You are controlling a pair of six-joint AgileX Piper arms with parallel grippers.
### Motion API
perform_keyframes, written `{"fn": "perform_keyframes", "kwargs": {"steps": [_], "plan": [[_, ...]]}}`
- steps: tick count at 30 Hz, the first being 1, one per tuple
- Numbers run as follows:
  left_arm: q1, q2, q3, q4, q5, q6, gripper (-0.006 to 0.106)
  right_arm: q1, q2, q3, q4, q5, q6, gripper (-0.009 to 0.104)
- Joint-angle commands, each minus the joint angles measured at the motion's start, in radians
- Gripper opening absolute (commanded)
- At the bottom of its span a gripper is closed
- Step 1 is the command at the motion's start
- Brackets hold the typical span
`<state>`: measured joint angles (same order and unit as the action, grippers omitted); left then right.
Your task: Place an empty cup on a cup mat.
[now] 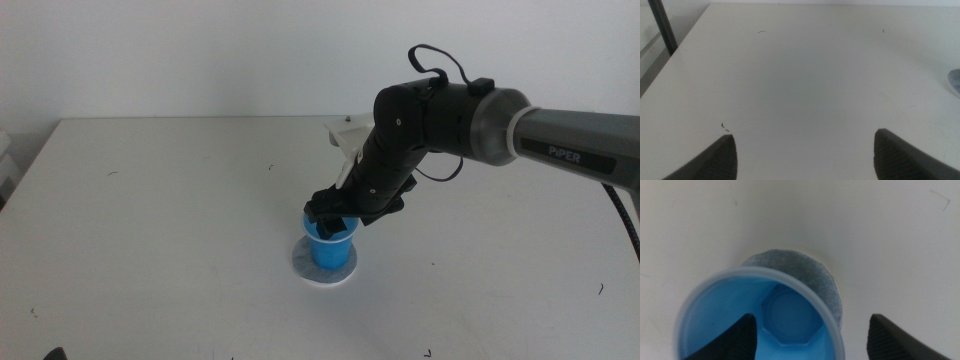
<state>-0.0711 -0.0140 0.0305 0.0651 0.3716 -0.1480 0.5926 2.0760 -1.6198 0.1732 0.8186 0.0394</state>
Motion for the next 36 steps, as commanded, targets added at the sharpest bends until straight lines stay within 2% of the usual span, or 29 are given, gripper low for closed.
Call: {"fn": "perform_keyframes", "kwargs": {"steps": [1,6,12,16,20,28,31,36], "plan": [[0.001,-0.012,-0.006,0.0,-0.066,-0.011,0.105,-0.011,-0.112,-0.035,-0.004,-0.014,-0.012,0.063],[0.001,-0.012,-0.006,0.0,-0.066,-0.011,0.105,-0.043,-0.21,-0.087,-0.025,0.075,-0.018,0.067],[0.001,-0.012,-0.006,0.0,-0.066,-0.011,0.105,-0.079,-0.335,-0.144,-0.13,0.228,-0.017,0.067],[0.001,-0.012,-0.006,0.0,-0.066,-0.011,0.105,-0.151,-0.449,-0.111,-0.168,0.256,-0.003,0.067],[0.001,-0.012,-0.006,0.0,-0.066,-0.011,0.105,-0.263,-0.63,0.05,-0.173,0.16,0.002,0.071],[0.001,-0.012,-0.006,0.0,-0.066,-0.011,0.105,-0.499,-0.987,0.435,-0.173,-0.099,0.003,0.091],[0.001,-0.012,-0.006,0.0,-0.066,-0.011,0.105,-0.539,-1.105,0.55,-0.187,-0.141,0.003,0.094],[0.001,-0.012,-0.006,0.0,-0.066,-0.011,0.105,-0.537,-1.301,0.772,-0.19,-0.219,-0.01,0.094]]}}
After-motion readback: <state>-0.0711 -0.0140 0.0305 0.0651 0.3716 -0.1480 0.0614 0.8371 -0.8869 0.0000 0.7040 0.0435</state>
